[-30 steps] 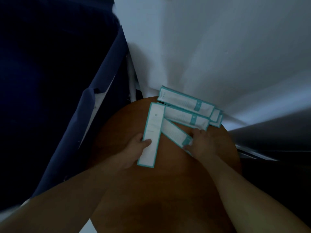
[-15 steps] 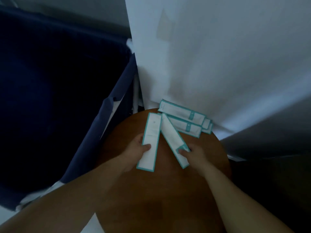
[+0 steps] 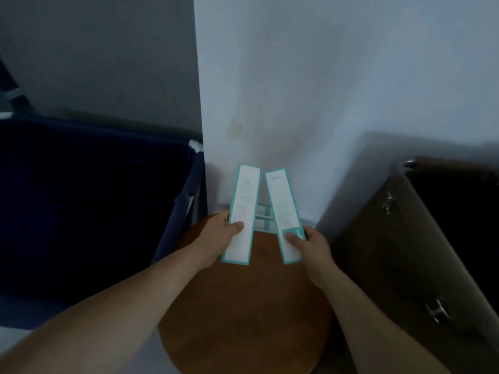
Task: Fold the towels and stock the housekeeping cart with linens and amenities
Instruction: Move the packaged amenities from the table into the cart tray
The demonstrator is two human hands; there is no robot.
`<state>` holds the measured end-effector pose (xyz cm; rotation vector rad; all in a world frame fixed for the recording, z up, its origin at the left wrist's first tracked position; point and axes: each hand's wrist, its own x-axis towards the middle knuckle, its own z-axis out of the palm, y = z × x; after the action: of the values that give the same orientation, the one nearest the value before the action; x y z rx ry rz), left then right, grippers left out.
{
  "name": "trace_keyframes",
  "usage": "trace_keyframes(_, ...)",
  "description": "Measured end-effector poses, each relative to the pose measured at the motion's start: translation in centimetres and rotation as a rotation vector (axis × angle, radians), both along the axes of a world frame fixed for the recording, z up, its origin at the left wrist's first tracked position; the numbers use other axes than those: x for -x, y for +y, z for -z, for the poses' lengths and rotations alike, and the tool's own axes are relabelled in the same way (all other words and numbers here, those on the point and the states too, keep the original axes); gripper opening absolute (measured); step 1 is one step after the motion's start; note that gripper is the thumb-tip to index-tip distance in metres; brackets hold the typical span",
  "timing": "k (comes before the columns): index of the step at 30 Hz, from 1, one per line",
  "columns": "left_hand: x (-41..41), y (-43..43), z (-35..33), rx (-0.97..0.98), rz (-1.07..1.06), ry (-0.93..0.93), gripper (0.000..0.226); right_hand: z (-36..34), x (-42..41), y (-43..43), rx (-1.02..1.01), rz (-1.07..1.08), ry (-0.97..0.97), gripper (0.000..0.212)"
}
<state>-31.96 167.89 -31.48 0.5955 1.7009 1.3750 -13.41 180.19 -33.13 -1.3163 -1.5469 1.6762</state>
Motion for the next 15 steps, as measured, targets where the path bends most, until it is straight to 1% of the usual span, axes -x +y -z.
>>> trace_keyframes(1, -0.5, -0.1, -1.5, -0.034, 0.011, 0.036, 0.024, -1.3, -0.7, -0.7, -0.011, 0.017, 0.035, 0.017)
trace_keyframes(2, -1.0, -0.1, -2.9, -0.073, 0.024, 0.078, 0.034, -2.6, -1.4, -1.3, -0.030, 0.037, 0.065, 0.026)
trace_keyframes(4, -2.3, 0.1, -5.6, -0.161, 0.073, 0.147, 0.056, -5.4, -3.0, -2.2, -0.104, 0.068, 0.099, 0.053)
trace_keyframes(5, -3.0, 0.3, -6.8, -0.204, 0.103, 0.166, 0.062, -6.8, -4.0, -2.6, -0.144, 0.067, 0.113, 0.064)
trace_keyframes(6, -4.0, 0.5, -7.9, -0.241, 0.128, 0.169, 0.067, -8.3, -5.0, -2.9, -0.179, 0.062, 0.125, 0.065)
trace_keyframes(7, -4.9, 0.8, -8.8, -0.273, 0.146, 0.165, 0.072, -9.5, -6.1, -3.0, -0.208, 0.061, 0.139, 0.059)
trace_keyframes(9, -7.0, 1.5, -10.4, -0.313, 0.175, 0.170, 0.074, -11.7, -8.4, -3.1, -0.259, 0.083, 0.178, 0.051)
trace_keyframes(10, -8.1, 1.8, -11.0, -0.315, 0.187, 0.178, 0.071, -12.7, -9.7, -3.1, -0.283, 0.110, 0.189, 0.050)
trace_keyframes(11, -9.2, 2.2, -11.6, -0.312, 0.196, 0.185, 0.063, -13.5, -10.9, -3.0, -0.308, 0.140, 0.194, 0.049)
trace_keyframes(13, -11.8, 3.1, -12.9, -0.307, 0.202, 0.202, 0.032, -15.0, -13.7, -2.8, -0.359, 0.181, 0.209, 0.052)
trace_keyframes(14, -13.4, 3.6, -13.6, -0.308, 0.207, 0.205, 0.019, -15.7, -15.3, -2.7, -0.381, 0.200, 0.209, 0.055)
trace_keyframes(15, -15.0, 4.1, -14.3, -0.315, 0.217, 0.210, 0.013, -16.3, -16.9, -2.5, -0.402, 0.222, 0.205, 0.058)
